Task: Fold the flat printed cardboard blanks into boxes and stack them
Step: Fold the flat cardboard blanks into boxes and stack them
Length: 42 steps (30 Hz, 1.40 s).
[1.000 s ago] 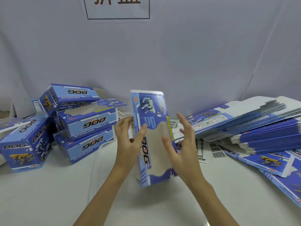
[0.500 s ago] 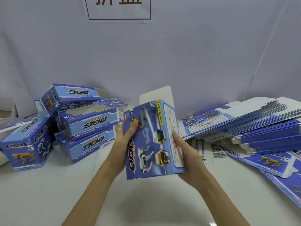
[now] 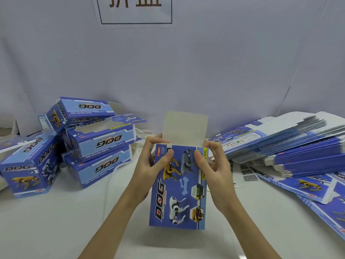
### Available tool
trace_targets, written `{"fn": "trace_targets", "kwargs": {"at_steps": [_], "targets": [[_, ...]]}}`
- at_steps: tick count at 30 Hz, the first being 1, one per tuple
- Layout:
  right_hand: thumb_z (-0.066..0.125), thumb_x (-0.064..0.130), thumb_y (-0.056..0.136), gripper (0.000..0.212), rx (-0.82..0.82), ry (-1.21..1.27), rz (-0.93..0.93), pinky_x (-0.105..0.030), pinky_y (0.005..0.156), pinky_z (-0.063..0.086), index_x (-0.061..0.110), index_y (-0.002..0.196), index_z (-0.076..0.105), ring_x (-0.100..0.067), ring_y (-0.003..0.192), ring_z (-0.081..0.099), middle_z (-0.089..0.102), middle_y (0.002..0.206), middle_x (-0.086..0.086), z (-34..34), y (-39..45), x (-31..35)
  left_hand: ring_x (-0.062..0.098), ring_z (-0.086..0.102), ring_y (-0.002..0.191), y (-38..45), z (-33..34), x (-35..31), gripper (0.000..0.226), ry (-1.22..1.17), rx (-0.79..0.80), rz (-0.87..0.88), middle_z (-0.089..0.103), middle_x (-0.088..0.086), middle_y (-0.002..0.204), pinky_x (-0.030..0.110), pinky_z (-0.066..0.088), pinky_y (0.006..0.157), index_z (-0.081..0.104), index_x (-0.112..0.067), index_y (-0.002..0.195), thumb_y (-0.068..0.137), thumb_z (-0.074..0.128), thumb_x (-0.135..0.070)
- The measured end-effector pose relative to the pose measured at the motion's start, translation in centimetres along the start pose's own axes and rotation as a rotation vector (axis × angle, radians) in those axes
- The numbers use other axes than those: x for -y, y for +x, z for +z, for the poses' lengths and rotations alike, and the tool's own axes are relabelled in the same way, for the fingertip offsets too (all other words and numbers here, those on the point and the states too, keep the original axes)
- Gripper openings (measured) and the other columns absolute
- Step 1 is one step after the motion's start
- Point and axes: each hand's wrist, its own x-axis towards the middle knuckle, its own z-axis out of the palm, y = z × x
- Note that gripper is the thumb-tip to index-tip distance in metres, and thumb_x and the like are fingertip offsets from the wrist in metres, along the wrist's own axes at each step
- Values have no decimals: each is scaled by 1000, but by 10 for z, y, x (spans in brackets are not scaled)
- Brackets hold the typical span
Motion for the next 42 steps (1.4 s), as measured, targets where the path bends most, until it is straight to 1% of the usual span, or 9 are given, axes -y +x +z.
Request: {"fn": "trace_targets", "kwargs": {"at_steps": [5,10,12,15,21,27,34,38,42], "targets": [[74,33,98,33,-42,-5,-149,-36,78,65,28,123,53,-31,110,73,68,128,-2,6,0,7,37,71,111,2,4,-2,58,34,-58,160,58,3,136,44,65,76,43,-41,132,89,79,-28],[60,27,104,34,-11,-151,-194,-41,84,65,20,137,58,-35,128,63,60,141,-5,3,0,5,34,67,119,2,3,-5,55,169,-47,171,60,-3,131,50,65,81,52,-16,126,88,78,-46],[63,46,100,36,-23,-129,-166,-36,80,64,20,125,64,-33,133,60,57,143,-4,4,-2,4,32,64,124,2,2,-3,48,180,-42,175,59,-4,133,54,64,83,53,-10,123,90,73,-39],[68,74,85,51,-43,-44,-91,-33,76,64,31,114,68,-27,133,61,58,144,2,12,-4,4,28,63,127,1,3,-5,64,178,-8,178,59,-7,137,49,65,81,55,-13,121,84,75,-61],[61,47,95,32,-67,-50,-115,-46,82,66,23,115,66,-31,138,57,60,140,4,20,-6,-2,29,69,118,-2,10,-11,75,-18,-34,116,66,1,127,32,64,73,53,-13,112,77,71,-76],[59,37,101,35,-58,-93,-111,-48,84,65,13,127,59,-31,134,60,58,140,2,20,-7,-3,33,71,115,-1,4,-3,15,0,-32,99,66,0,129,34,64,71,60,-29,111,99,58,-36],[57,45,98,43,-30,-137,-122,-43,86,65,17,130,56,-30,137,58,56,143,1,18,-7,-6,29,69,119,1,2,-3,48,67,-14,149,64,-2,128,33,64,75,54,-10,121,96,63,-51],[55,45,98,46,-11,-78,-109,-44,86,65,14,131,56,-32,136,58,55,144,-2,14,-5,-6,32,66,121,3,2,2,28,102,-26,201,64,0,127,34,64,76,55,-7,120,103,52,-29],[55,40,101,40,14,-85,-102,-41,82,65,15,132,59,-29,136,59,56,146,4,9,-3,-7,29,67,120,2,3,2,45,102,-37,202,65,-1,126,35,64,78,53,-3,122,101,56,-42]]}}
